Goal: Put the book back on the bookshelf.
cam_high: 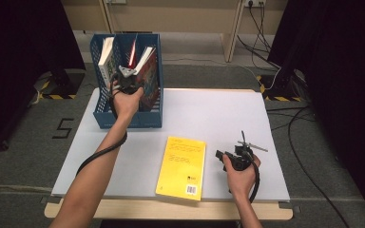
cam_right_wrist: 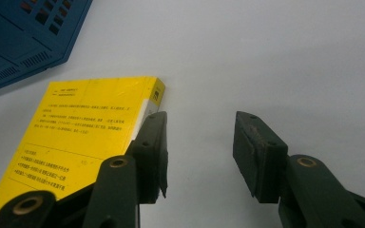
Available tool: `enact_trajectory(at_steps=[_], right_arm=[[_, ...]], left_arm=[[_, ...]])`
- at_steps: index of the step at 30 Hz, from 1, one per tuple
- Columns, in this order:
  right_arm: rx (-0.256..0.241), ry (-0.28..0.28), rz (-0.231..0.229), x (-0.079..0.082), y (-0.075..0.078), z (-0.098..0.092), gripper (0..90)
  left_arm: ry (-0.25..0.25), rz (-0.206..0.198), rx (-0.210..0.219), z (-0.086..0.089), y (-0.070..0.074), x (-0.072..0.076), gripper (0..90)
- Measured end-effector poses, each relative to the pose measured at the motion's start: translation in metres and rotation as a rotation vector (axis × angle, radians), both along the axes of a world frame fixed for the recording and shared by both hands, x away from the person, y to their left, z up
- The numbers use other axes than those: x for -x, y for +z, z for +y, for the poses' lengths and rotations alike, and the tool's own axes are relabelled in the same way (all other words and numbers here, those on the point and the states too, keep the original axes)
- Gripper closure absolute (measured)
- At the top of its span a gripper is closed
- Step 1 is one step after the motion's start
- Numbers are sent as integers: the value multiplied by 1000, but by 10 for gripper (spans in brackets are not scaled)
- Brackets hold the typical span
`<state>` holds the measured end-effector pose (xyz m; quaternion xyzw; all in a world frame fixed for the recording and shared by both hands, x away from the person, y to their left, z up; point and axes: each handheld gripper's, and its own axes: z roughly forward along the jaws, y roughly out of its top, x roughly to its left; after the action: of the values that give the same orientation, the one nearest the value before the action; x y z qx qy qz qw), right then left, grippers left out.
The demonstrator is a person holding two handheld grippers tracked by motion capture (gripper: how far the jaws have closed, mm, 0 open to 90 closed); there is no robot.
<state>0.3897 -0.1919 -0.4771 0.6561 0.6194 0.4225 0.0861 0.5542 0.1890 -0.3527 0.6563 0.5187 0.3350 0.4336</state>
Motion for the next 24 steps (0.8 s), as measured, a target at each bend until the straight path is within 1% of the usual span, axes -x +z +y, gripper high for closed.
enact_trajectory(at_steps=[1,2,6,7,9,13,14,15,17,18,22,24], right_arm=[[1,-1,1,0,0,-1,563],[2,-2,-1,0,0,-1,563],[0,-3,-3,0,0,-1,563],[5,0,-2,0,0,-1,563],[-5,-3,5,-1,0,0,563],[-3,-3,4,-1,0,-1,563],[-6,-8,8,-1,0,0,563],[3,-5,3,-1,0,-1,563],[0,-3,2,-1,0,-2,563],[1,-2,0,-1,0,-2,563],[-1,-2,1,-1,0,-2,563],[-2,-2,2,-1,0,-2,563]], left_arm=[[-3,-2,-2,-1,0,-1,736],[-3,-8,6,0,-1,-2,737],[9,-41,19,1,-3,-8,741],[13,-44,23,2,-3,-9,741],[32,-51,31,1,-4,-14,742],[40,-50,43,-3,-3,-23,741],[39,-48,41,-5,-3,-25,741],[40,-51,38,-6,-4,-27,740],[40,-57,27,-10,-5,-29,740],[35,-62,30,-11,-6,-31,739],[29,-57,50,-14,-6,-34,738],[27,-53,69,-16,-5,-36,738]])
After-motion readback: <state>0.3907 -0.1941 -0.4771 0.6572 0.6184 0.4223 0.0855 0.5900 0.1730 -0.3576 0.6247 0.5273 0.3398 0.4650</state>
